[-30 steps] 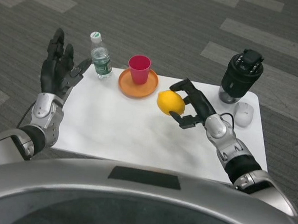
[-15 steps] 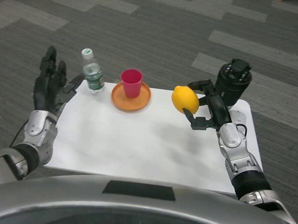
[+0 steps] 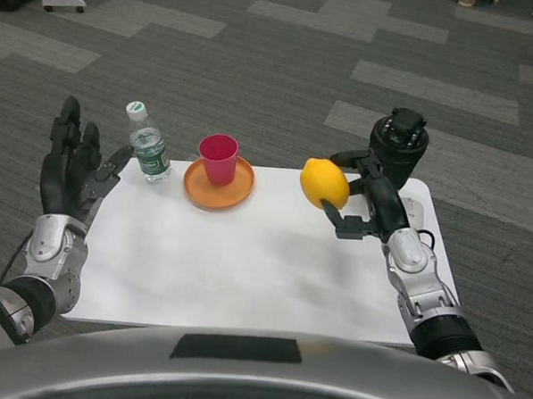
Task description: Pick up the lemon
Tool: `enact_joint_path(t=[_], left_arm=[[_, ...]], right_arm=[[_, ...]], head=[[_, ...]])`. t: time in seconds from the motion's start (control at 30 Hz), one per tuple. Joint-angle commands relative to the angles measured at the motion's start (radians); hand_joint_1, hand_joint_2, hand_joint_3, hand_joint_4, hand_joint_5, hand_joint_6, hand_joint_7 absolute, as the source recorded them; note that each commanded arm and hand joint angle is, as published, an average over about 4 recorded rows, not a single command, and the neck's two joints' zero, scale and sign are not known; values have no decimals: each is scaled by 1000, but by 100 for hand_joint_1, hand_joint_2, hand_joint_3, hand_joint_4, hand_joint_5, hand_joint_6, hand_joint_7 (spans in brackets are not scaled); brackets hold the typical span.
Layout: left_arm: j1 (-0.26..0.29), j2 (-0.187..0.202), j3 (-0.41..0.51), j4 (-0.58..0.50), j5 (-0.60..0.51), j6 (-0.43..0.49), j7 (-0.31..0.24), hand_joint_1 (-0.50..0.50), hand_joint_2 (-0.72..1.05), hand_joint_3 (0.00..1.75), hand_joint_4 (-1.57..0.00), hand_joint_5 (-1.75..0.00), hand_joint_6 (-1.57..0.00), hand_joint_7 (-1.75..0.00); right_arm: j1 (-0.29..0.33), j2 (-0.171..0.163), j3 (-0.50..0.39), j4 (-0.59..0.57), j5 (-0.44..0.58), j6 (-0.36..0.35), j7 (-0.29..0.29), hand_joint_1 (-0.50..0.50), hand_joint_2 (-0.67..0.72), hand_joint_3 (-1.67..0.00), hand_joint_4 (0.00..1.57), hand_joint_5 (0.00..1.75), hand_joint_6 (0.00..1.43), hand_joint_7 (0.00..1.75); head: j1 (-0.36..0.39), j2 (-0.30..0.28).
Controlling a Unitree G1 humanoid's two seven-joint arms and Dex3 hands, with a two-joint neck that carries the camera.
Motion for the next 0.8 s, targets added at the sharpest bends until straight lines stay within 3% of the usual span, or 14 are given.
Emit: enact_joint_path(t=[0.03,0.8], left_arm=[[-15,9,2,8,4,2,-1,50,87,9,0,0,0,0],[-17,6,1,14,13,3,2,50,87,9,0,0,0,0]], right_arm=[[5,-1,-13,-1,11,-13,3,-25,-60,-127,22,175,26,140],[1,-1,-20,15,15,-14,3,-25,-60,-127,23,175,29,140]], head=[[0,4],[-16,36]])
